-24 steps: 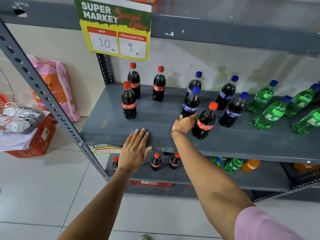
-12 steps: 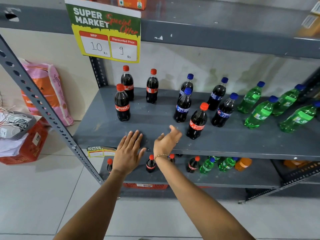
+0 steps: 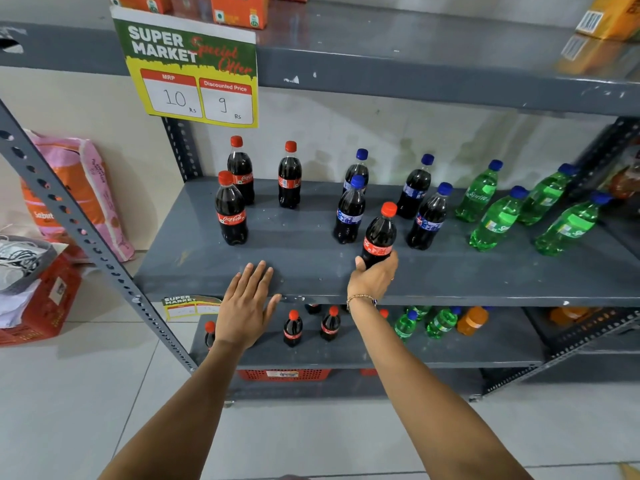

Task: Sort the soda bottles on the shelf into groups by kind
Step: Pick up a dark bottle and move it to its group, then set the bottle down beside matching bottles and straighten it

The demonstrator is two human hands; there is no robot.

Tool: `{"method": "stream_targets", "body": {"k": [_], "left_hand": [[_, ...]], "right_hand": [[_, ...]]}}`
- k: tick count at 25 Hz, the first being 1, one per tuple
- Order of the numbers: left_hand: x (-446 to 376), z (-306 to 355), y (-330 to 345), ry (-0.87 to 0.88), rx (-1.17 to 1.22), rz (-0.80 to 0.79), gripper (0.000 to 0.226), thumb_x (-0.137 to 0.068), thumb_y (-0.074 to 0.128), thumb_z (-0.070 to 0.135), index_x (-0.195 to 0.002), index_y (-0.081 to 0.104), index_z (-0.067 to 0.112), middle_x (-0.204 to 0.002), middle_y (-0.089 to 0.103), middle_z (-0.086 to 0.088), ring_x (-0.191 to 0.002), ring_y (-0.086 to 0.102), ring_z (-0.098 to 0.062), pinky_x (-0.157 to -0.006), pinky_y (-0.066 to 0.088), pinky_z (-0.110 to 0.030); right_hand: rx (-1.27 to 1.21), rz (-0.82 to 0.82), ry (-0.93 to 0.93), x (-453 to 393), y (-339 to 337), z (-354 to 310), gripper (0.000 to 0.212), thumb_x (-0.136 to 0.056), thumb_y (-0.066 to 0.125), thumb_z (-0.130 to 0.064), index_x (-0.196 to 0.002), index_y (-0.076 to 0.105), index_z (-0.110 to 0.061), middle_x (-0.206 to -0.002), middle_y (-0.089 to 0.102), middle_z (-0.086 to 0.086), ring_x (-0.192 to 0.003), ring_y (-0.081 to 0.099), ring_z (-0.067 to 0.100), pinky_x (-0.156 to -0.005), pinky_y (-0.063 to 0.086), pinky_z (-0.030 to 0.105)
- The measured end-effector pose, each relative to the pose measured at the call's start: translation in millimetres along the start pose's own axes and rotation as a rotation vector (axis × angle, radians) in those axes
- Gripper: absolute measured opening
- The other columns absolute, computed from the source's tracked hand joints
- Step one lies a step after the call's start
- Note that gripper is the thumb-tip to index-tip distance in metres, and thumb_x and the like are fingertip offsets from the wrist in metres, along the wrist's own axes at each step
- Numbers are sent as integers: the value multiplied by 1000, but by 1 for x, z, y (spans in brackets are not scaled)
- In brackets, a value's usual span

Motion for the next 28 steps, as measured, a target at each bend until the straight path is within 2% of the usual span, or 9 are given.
{"method": "stream_targets", "body": {"k": [4,9,13,24,26,28], "left_hand": [[0,0,-1,0,3,16,61,-97,25,48,-139,42,7,-147,40,-13,-139,31,-29,-115,15,-37],[-2,1,-2,9,-8,1,59,-97,27,47,-139,42,8,-146,41,-12,-138,33,-29,-115,18,-38],[1,-1,-2,18,-22,-22,59,-98,28,47,-139,41,8,-147,41,-12,-139,31,-28,-115,17,-37],[0,-3,-1,33,-23,-7,58,-97,30,46,-138,42,7,-145,43,-12,-137,34,-30,-114,22,-40],[0,-3,0,31,-16,-2,58,-97,32,46,-138,43,7,-144,44,-13,-137,34,-30,-113,24,-40],[0,-3,0,32,-8,9,57,-97,33,45,-137,45,7,-144,44,-13,-137,35,-30,-113,24,-40]], "right_hand": [[-64,-81,-27,5,8,-2,52,-75,71,-6,-119,44,-6,-116,61,16,-110,56,34,-87,46,40],[-4,-311,-130,30,47,-25,54,-73,74,-9,-118,44,-7,-116,62,15,-108,57,31,-90,46,39],[80,-466,-160,32,74,-47,54,-66,79,-11,-107,45,-2,-111,62,21,-102,58,35,-84,47,38],[170,-579,-265,36,113,-64,60,-66,80,-20,-106,39,-2,-112,60,23,-102,58,39,-83,49,43],[160,-608,-279,37,113,-57,67,-66,80,-21,-113,36,-2,-114,58,24,-103,57,38,-83,48,42],[137,-620,-276,36,109,-42,67,-70,77,-15,-120,34,-1,-121,54,24,-110,54,35,-91,46,41]]}}
Point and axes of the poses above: each hand's wrist, its own x-axis away from the middle knuckle, its own y-axis out of the palm, z = x × y, the point moved 6 cm from there along -x, towards the middle knuckle
